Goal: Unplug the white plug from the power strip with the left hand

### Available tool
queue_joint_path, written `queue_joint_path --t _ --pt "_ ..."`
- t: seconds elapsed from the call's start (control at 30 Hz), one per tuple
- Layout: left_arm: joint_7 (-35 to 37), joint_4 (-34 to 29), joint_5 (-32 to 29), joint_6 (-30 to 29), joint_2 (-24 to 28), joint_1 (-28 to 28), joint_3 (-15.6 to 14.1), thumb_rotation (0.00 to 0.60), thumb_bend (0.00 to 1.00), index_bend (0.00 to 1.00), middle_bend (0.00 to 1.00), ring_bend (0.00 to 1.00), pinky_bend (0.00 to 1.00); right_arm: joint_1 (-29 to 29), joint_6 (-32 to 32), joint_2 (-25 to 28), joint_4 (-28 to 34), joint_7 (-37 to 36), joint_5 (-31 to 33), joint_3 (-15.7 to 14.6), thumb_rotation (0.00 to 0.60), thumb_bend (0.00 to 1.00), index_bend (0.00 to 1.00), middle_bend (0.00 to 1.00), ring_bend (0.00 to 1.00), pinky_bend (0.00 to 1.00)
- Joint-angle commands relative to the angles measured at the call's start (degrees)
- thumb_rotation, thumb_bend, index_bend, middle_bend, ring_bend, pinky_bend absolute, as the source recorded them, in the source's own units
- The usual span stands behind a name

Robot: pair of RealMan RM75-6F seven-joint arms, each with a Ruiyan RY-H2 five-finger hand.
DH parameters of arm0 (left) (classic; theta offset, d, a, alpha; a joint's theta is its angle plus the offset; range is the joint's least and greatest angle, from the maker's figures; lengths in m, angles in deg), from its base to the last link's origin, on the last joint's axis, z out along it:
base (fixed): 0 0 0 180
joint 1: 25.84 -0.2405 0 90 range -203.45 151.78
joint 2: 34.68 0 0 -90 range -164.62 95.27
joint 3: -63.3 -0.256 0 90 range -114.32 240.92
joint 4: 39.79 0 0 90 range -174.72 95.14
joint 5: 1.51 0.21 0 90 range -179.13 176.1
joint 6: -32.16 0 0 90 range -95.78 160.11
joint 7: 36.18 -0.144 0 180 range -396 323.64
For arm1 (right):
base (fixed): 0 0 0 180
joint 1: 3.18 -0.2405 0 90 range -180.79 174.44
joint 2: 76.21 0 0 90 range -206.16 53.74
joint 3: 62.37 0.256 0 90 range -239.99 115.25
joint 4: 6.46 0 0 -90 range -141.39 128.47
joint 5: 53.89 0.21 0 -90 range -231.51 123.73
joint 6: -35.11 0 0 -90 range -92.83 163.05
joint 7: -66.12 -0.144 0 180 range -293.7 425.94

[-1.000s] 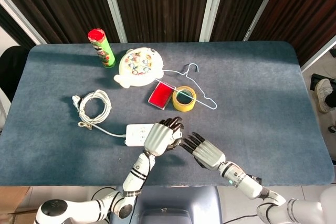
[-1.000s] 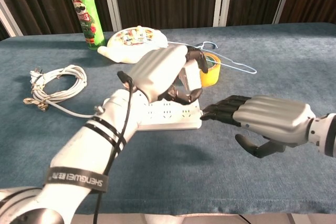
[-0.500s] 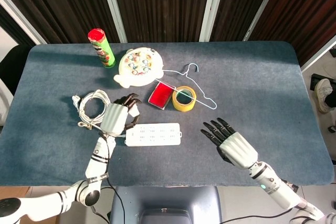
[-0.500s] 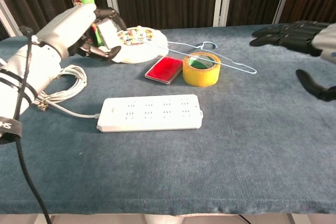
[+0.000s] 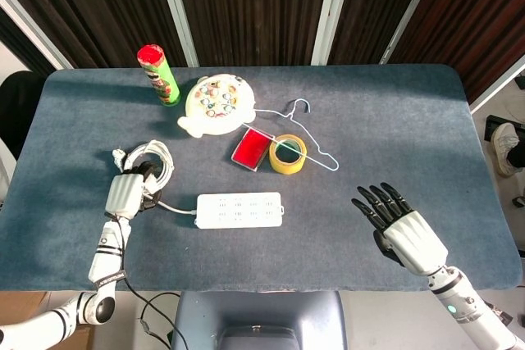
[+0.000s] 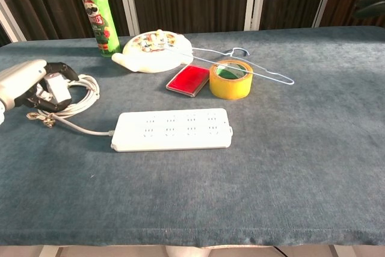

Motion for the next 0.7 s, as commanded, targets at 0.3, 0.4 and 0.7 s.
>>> queue_joint_path --t 0.3,0.4,0.7 --pt "2.52 -3.62 3.5 0.01 3.08 -2.49 -4.22 0.6 0.45 0.0 0.01 0.03 0.23 1.12 -4.36 -0.27 0.01 0.8 3.43 0.28 0.6 0.72 0.0 0.07 0.0 0.01" --pt "4.33 -6.75 6.09 -3.08 5.36 -3.47 -4.6 0.6 0.44 0.0 0.0 0.01 0.23 1.99 -4.64 0.09 0.2 1.42 4.58 0.28 0.6 0.7 0.0 0.05 0.0 0.0" --pt "3.41 -23.67 17.03 -17.57 22.74 -14.37 -13.93 0.6 0.44 0.0 0.0 0.0 0.16 10.15 2.0 2.23 3.26 5.83 13.84 1.81 0.6 0.4 0.0 0.01 0.0 0.0"
